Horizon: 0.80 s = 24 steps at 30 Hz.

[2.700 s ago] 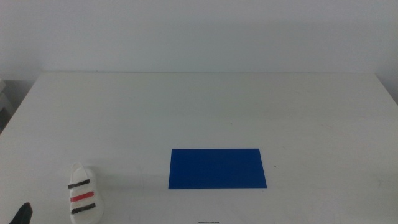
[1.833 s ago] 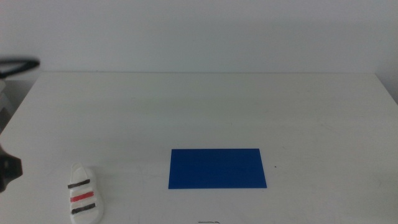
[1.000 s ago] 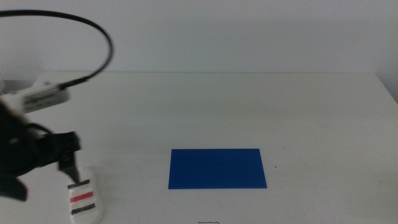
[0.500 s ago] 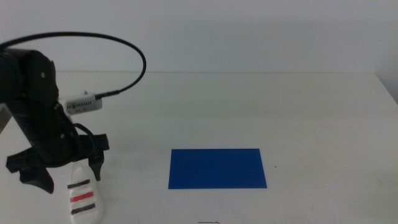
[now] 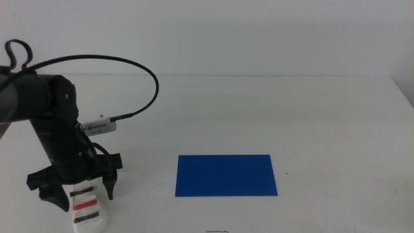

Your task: Use one arm to grab the shoe from the table and place it on the mat.

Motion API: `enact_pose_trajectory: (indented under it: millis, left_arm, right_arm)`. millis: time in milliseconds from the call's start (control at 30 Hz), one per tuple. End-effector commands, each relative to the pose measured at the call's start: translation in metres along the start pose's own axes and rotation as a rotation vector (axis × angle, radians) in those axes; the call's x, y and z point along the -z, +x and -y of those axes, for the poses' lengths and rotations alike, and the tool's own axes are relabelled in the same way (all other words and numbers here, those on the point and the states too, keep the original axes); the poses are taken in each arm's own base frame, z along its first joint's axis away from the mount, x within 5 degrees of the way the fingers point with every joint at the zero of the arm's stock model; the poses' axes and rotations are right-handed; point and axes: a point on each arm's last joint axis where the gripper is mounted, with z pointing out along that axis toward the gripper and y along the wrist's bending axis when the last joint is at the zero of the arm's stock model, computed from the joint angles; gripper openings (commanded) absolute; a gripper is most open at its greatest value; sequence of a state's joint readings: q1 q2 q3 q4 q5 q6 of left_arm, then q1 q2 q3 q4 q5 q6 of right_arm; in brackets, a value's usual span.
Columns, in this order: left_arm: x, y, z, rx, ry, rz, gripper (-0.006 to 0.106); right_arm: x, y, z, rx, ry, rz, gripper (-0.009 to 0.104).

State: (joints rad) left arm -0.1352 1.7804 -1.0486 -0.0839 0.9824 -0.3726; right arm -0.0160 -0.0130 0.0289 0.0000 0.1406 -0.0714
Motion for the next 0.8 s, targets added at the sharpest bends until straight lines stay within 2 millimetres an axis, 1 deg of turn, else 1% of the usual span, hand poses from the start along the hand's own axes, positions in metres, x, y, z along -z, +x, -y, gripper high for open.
enact_pose_trajectory:
  millis: [0, 133, 267, 300, 333, 400, 467, 533, 600, 667, 733, 767]
  left_arm:
    - [0.016, -0.003, 0.004, 0.006, 0.038, 0.052, 0.085]
    - [0.016, -0.003, 0.004, 0.006, 0.036, 0.050, 0.071]
    - [0.017, 0.000, 0.004, -0.005, 0.033, 0.029, 0.046]
    - [0.019, 0.001, 0.004, -0.003, 0.042, 0.028, 0.039]
    - [0.021, 0.002, 0.005, 0.002, 0.053, 0.027, 0.036]
    - [0.029, 0.006, 0.006, 0.017, 0.081, 0.028, 0.024]
    - [0.039, 0.011, 0.010, 0.022, 0.115, 0.031, 0.017]
    - [0.049, 0.013, 0.017, 0.016, 0.119, 0.041, 0.014]
    - [0.057, 0.014, 0.028, 0.003, 0.114, 0.050, 0.013]
    - [0.066, 0.013, 0.044, -0.016, 0.109, 0.061, 0.014]
    - [0.076, 0.011, 0.064, -0.047, 0.088, 0.080, 0.014]
    - [0.077, 0.010, 0.074, -0.056, 0.077, 0.080, 0.015]
  right_arm:
    - [0.003, -0.014, 0.001, 0.014, 0.008, 0.113, 0.094]
    - [0.003, -0.014, 0.001, 0.014, 0.008, 0.113, 0.094]
    - [0.003, -0.014, 0.001, 0.014, 0.008, 0.113, 0.094]
    - [0.003, -0.014, 0.001, 0.014, 0.008, 0.113, 0.094]
    - [0.003, -0.014, 0.001, 0.014, 0.008, 0.113, 0.094]
    - [0.003, -0.014, 0.001, 0.014, 0.008, 0.113, 0.094]
    - [0.003, -0.014, 0.001, 0.014, 0.008, 0.113, 0.094]
    - [0.003, -0.014, 0.001, 0.014, 0.008, 0.113, 0.094]
    - [0.003, -0.014, 0.001, 0.014, 0.008, 0.113, 0.094]
    - [0.003, -0.014, 0.001, 0.014, 0.008, 0.113, 0.094]
    - [0.003, -0.014, 0.001, 0.014, 0.008, 0.113, 0.094]
    - [0.003, -0.014, 0.001, 0.014, 0.008, 0.113, 0.094]
